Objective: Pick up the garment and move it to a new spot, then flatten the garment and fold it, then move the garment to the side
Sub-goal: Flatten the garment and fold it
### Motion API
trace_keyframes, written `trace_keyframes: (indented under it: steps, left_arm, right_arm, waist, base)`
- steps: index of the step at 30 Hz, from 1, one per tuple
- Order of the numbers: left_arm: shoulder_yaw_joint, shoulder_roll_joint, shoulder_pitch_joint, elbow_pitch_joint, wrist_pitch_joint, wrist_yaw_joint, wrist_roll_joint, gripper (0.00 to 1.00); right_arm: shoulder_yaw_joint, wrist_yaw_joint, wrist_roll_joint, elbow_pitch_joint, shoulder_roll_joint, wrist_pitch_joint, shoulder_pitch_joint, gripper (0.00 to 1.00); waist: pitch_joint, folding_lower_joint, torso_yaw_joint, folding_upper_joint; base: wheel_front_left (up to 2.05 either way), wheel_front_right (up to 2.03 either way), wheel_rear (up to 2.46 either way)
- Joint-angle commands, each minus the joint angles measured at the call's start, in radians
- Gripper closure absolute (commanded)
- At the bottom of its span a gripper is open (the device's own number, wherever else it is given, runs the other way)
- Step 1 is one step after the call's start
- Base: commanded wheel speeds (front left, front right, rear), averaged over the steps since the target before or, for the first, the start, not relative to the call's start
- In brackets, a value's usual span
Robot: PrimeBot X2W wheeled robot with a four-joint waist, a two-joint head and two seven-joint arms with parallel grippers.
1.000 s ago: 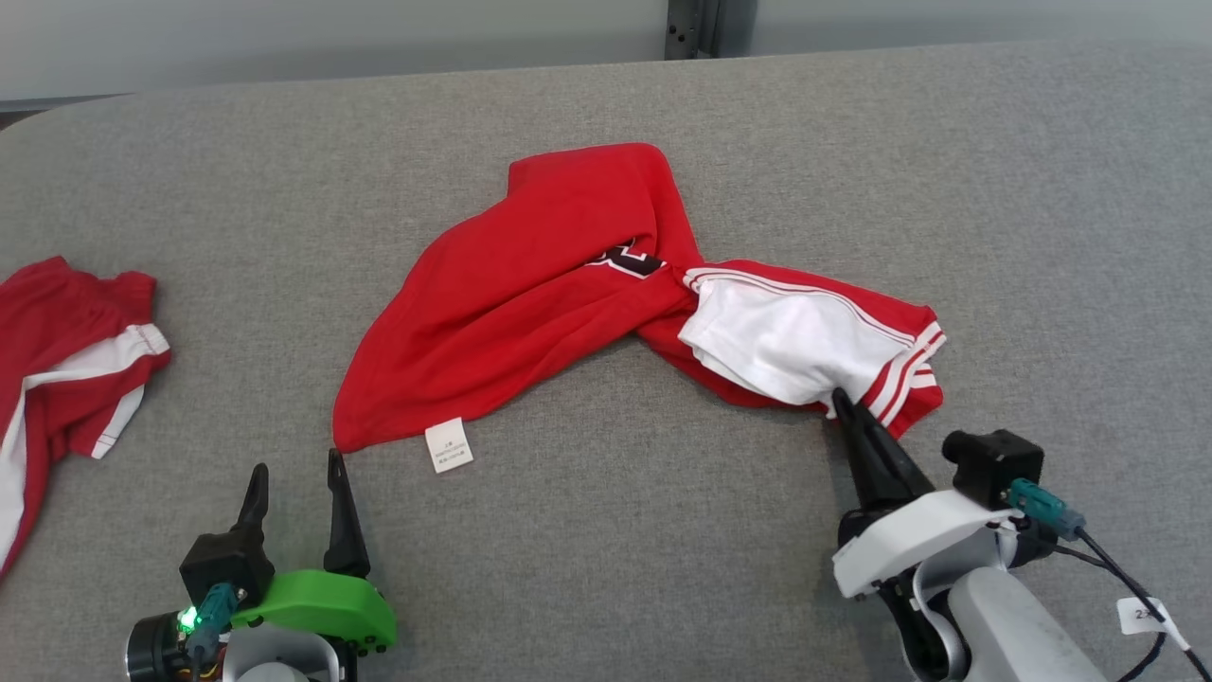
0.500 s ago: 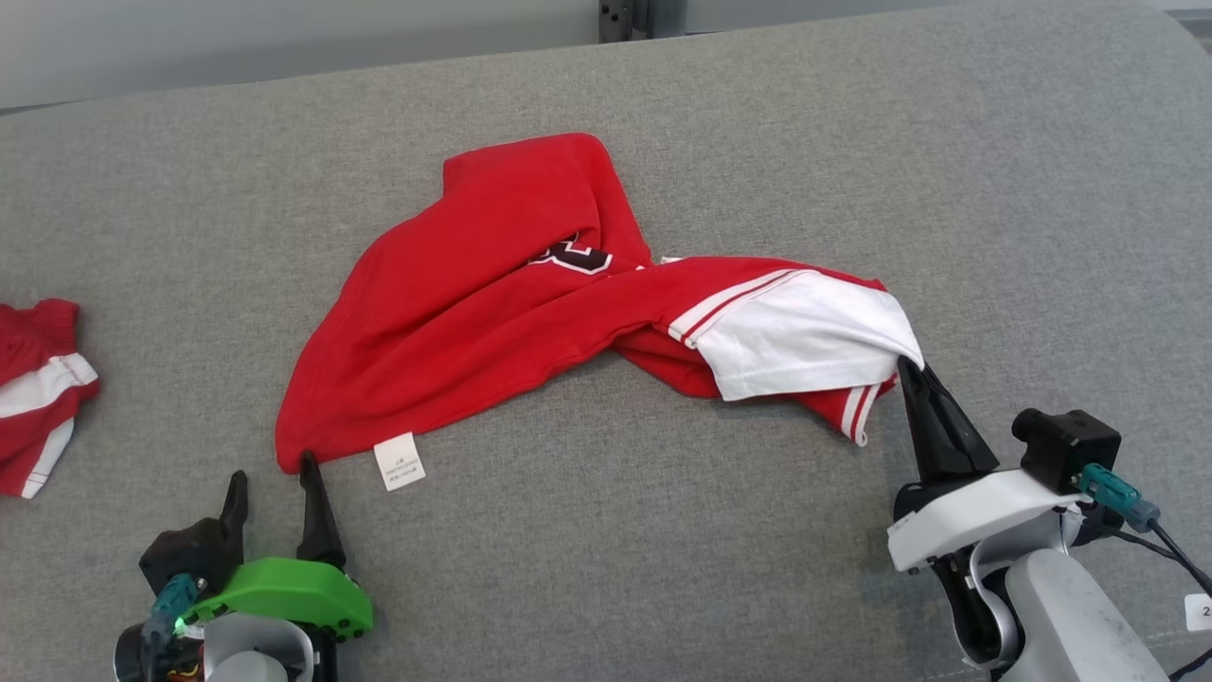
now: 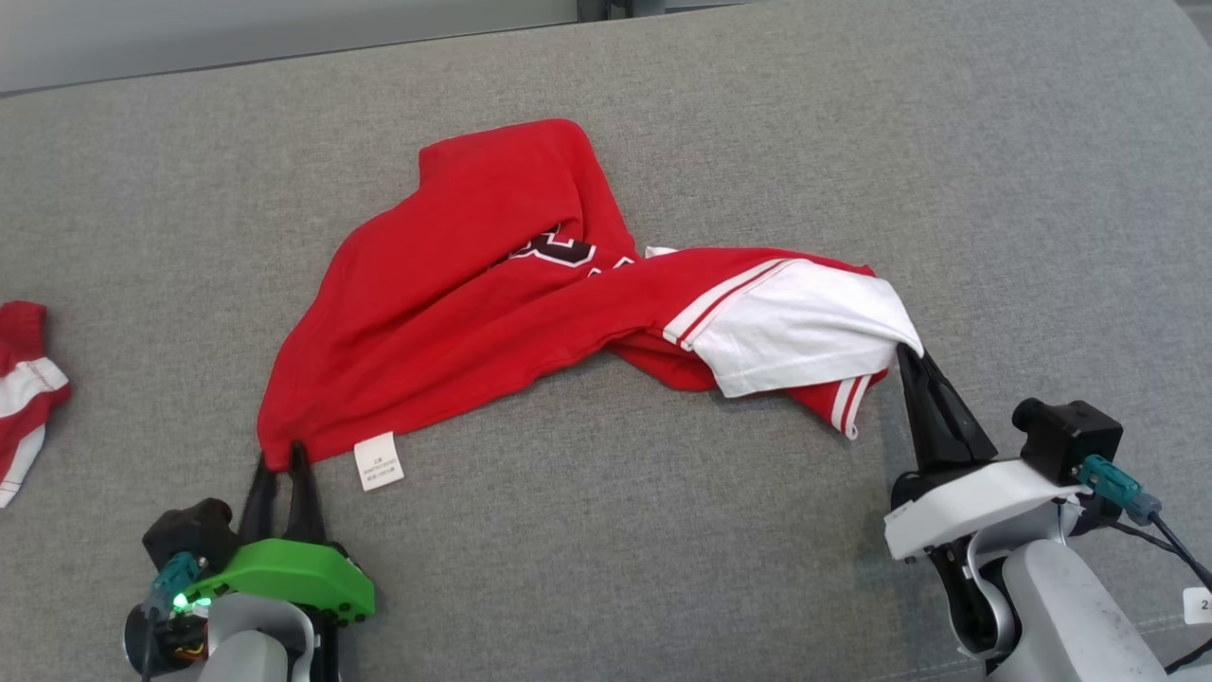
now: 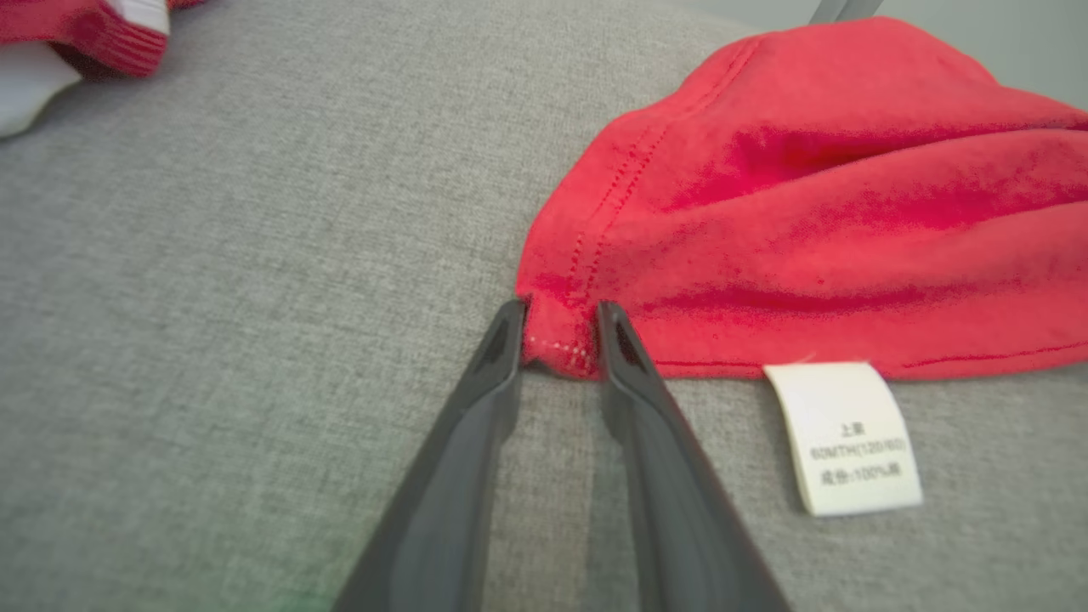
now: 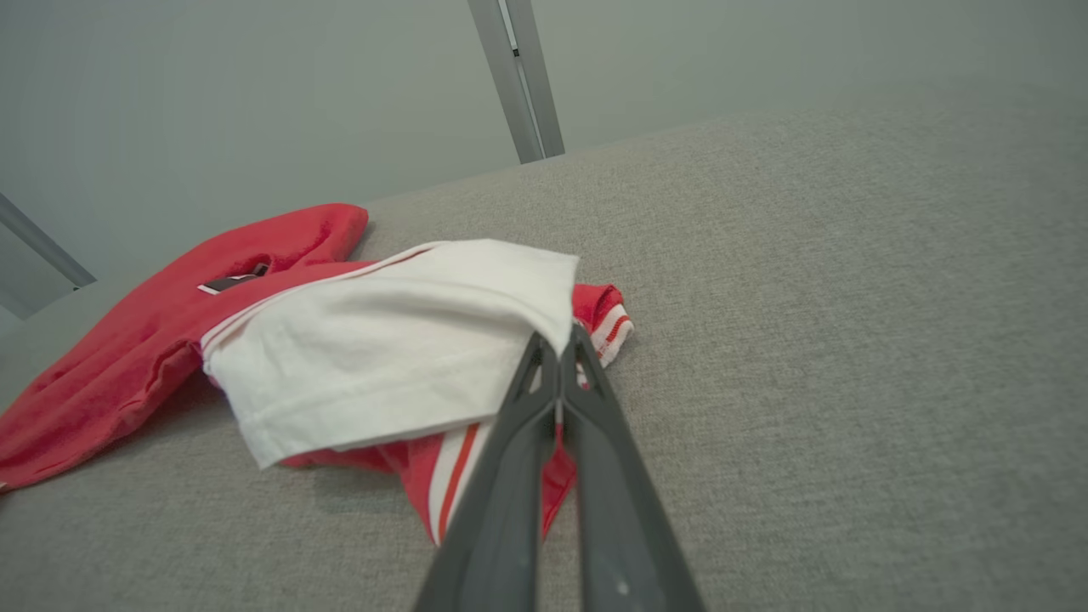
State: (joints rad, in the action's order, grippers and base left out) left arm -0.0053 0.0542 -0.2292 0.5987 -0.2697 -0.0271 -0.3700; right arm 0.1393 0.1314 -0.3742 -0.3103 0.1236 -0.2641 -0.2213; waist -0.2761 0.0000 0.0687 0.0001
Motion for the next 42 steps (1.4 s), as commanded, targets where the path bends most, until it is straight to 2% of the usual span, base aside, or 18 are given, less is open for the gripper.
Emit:
trace_keyframes:
  steps: [1,8,17,23,34,42]
  left_arm:
    - [-0.018,-0.006,-0.001,0.019,0.01,-0.009,-0.003,1.0]
    - [-0.032,-0.003,-0.007,-0.052,0.006,-0.019,0.015,1.0]
    - [0.067,0.0,-0.108,-0.251,0.005,-0.06,0.124,1.0]
    - [0.114,0.056,-0.232,-0.323,0.005,-0.084,0.2,1.0]
    - [0.122,0.171,-0.456,-0.33,0.006,-0.094,0.243,1.0]
    - [0.11,0.189,-0.564,-0.268,0.021,-0.093,0.219,1.0]
  right_arm:
    - [-0.006,-0.001,0.006,0.004,0.0,-0.001,-0.009,1.0]
    - [-0.024,-0.001,0.011,0.015,0.002,0.0,-0.023,1.0]
    - [-0.036,-0.001,0.017,0.059,0.044,-0.001,-0.135,1.0]
    - [-0.02,-0.001,0.026,0.081,0.095,0.0,-0.255,1.0]
    - [-0.021,-0.001,-0.005,0.117,0.162,0.0,-0.503,1.0]
    - [-0.023,-0.002,0.016,0.116,0.2,0.0,-0.653,1.0]
  waist:
    - [0.003,0.0,-0.004,-0.0001]
    - [0.028,0.0,-0.027,-0.0001]
    - [0.092,0.0,-0.047,-0.0001]
    - [0.135,0.0,-0.052,-0.0001]
    - [0.13,0.0,-0.061,-0.0001]
    - [0.03,0.0,-0.071,-0.0001]
  base:
    - [0.0,0.0,0.0]
    - [0.0,0.0,0.0]
    - [0.0,0.0,0.0]
    - [0.0,0.0,0.0]
    - [0.0,0.0,0.0]
    - [0.0,0.0,0.0]
